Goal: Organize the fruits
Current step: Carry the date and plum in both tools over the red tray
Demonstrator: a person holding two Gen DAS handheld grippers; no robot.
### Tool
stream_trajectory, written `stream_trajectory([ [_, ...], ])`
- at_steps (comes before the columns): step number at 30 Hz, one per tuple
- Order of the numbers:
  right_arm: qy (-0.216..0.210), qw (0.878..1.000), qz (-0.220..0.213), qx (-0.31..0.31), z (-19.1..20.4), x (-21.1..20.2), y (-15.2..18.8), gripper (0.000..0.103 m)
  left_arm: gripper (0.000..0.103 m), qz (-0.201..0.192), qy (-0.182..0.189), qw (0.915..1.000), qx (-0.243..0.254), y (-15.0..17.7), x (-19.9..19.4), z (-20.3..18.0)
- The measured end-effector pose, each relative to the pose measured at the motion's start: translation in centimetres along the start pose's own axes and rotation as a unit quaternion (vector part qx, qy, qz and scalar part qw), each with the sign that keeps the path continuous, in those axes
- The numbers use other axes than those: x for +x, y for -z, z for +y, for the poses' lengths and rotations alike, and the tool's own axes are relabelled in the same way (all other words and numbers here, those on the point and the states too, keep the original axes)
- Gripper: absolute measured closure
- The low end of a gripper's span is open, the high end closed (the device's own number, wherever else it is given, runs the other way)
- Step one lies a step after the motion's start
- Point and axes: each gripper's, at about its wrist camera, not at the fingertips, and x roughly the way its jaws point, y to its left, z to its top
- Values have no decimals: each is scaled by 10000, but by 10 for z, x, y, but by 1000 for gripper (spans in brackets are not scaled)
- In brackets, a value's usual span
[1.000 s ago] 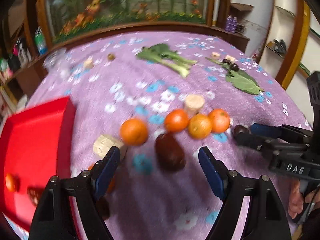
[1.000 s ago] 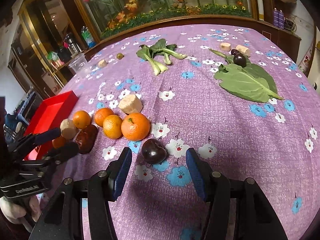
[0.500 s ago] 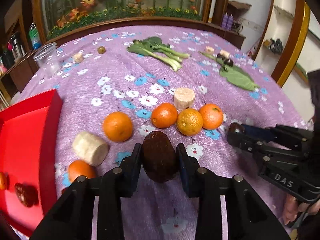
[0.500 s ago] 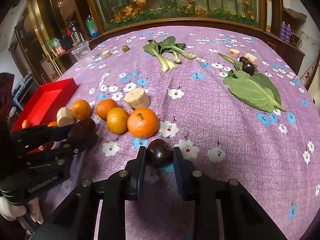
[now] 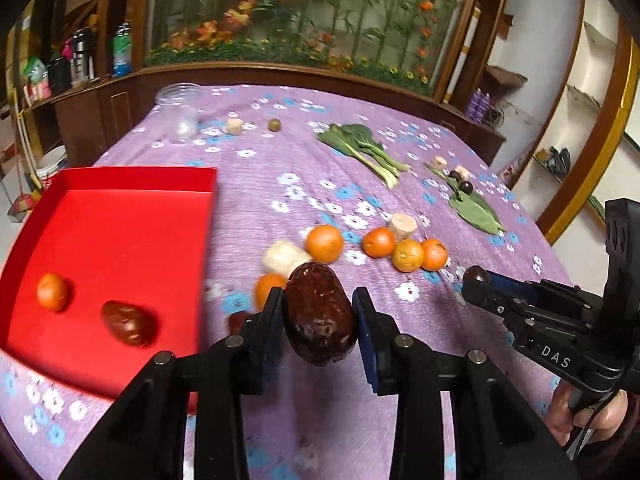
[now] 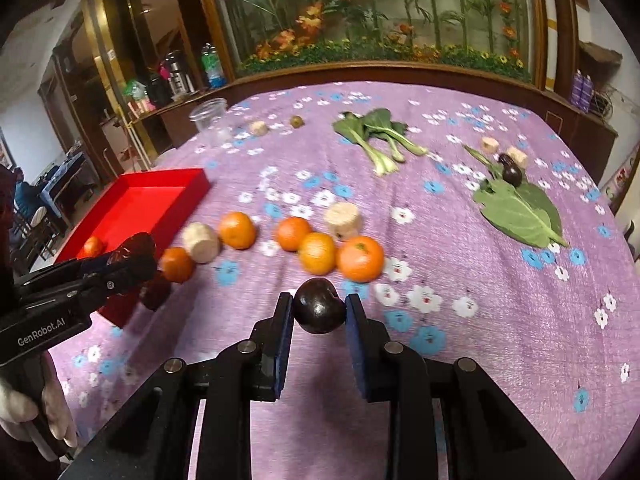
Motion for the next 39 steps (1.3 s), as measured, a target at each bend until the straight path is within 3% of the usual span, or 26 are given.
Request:
stream_trajectory([
  [17, -273, 9978, -201, -563, 71, -25, 1, 75, 69, -353, -129, 9975, -600, 21, -50, 52],
  [39, -1195, 9880, 177, -967, 168, 23, -7, 74, 69, -578, -812, 9828, -1558, 34, -66, 164],
])
